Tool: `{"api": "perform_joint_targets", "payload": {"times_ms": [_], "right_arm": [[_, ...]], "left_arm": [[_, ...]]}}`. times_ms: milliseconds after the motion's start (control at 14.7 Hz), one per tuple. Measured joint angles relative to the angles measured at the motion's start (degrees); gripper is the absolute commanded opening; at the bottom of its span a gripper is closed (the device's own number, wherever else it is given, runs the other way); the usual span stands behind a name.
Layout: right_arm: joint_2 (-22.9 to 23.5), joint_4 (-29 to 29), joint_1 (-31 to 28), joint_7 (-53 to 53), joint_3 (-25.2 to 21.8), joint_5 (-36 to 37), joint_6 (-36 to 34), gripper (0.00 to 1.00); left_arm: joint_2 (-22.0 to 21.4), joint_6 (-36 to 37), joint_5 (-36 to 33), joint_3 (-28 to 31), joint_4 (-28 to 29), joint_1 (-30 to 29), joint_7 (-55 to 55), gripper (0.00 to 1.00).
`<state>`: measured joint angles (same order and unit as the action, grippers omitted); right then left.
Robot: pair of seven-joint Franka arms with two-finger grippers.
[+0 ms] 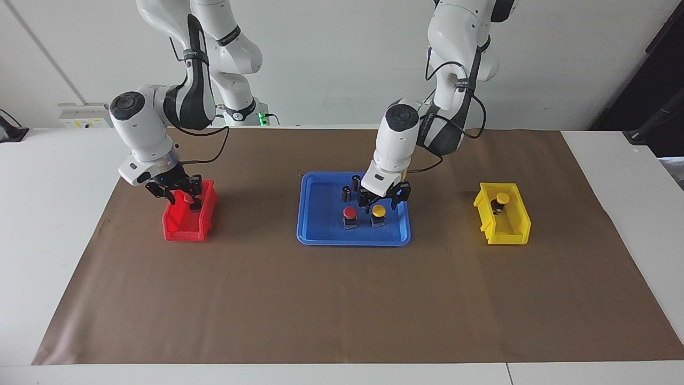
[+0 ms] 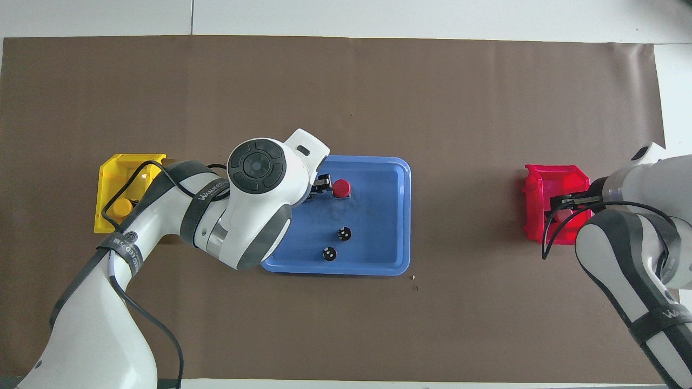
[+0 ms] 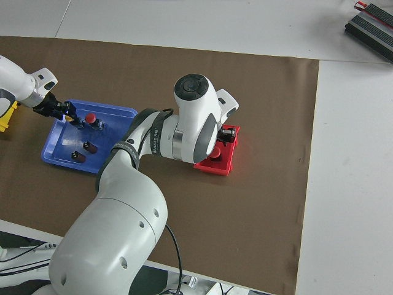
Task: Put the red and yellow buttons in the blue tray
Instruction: 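Place the yellow button in the blue tray with the left gripper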
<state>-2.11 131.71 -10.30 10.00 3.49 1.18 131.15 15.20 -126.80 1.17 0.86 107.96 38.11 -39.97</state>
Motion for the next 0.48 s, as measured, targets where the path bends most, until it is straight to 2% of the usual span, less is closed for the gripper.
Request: {"api": "perform_joint_targets", "payload": {"times_ms": [204, 476], "right_arm": [[0.0, 0.6, 0.0, 0.0, 0.1, 0.0, 0.6, 0.62], [0.0, 2.0, 0.0, 0.0, 0.1, 0.0, 2.2, 0.52]], "left_arm": [[-2.2, 8.5, -0.1, 1.2, -4.2, -2.0, 6.1, 1.0], [-5.7, 14.1, -0.2, 2.1, -5.0, -15.8, 26.7, 1.0]]}}
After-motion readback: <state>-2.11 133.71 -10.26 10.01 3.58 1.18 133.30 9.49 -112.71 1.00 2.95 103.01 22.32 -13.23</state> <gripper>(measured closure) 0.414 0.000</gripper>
